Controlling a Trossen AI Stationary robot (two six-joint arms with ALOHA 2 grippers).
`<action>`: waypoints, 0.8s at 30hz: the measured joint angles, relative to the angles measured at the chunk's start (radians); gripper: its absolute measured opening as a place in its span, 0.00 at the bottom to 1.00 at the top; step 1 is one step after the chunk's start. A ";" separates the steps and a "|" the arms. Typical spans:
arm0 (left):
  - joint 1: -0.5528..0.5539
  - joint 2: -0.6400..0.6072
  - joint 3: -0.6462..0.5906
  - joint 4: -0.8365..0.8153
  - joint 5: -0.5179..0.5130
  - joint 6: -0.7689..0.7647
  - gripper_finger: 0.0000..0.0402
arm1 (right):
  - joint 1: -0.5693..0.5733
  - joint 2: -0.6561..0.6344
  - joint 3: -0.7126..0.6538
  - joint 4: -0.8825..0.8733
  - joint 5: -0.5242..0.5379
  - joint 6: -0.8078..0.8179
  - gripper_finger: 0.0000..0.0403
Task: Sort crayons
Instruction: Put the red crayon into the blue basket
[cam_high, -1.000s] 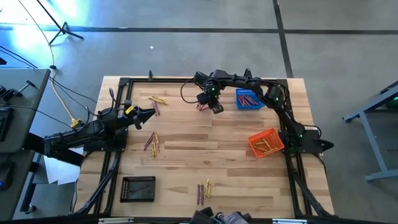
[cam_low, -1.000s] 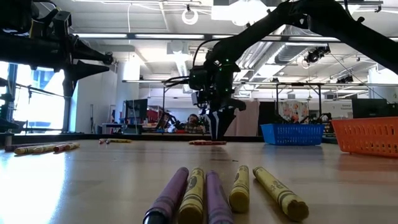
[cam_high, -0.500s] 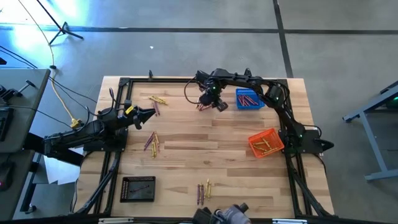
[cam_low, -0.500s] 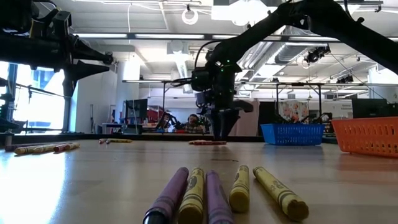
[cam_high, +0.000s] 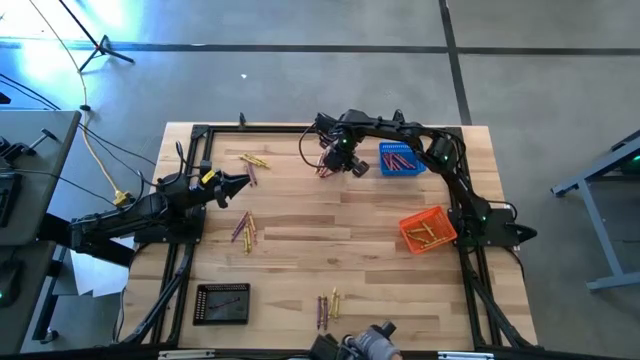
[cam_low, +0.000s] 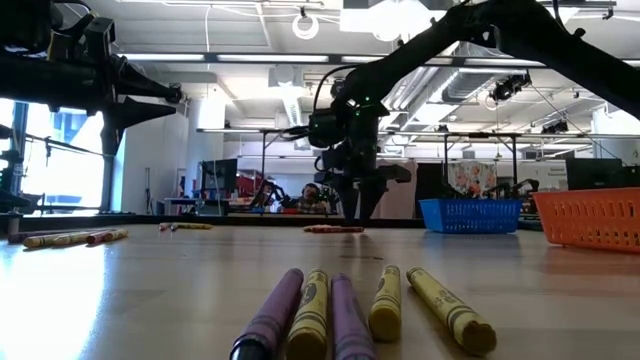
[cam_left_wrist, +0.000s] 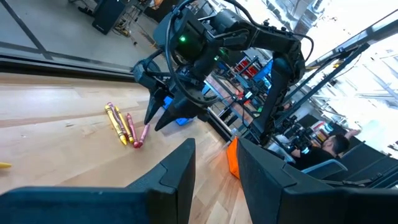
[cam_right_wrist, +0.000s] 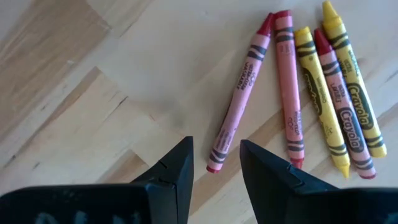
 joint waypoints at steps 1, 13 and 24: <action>0.000 0.000 0.000 0.000 0.000 0.000 0.26 | 0.000 0.000 0.000 0.003 0.000 0.015 0.29; 0.000 0.000 0.000 0.000 0.000 0.000 0.26 | 0.000 0.000 0.000 0.075 0.000 0.194 0.29; 0.000 0.000 0.000 0.000 0.000 0.000 0.26 | -0.002 0.000 0.000 0.075 -0.035 0.272 0.29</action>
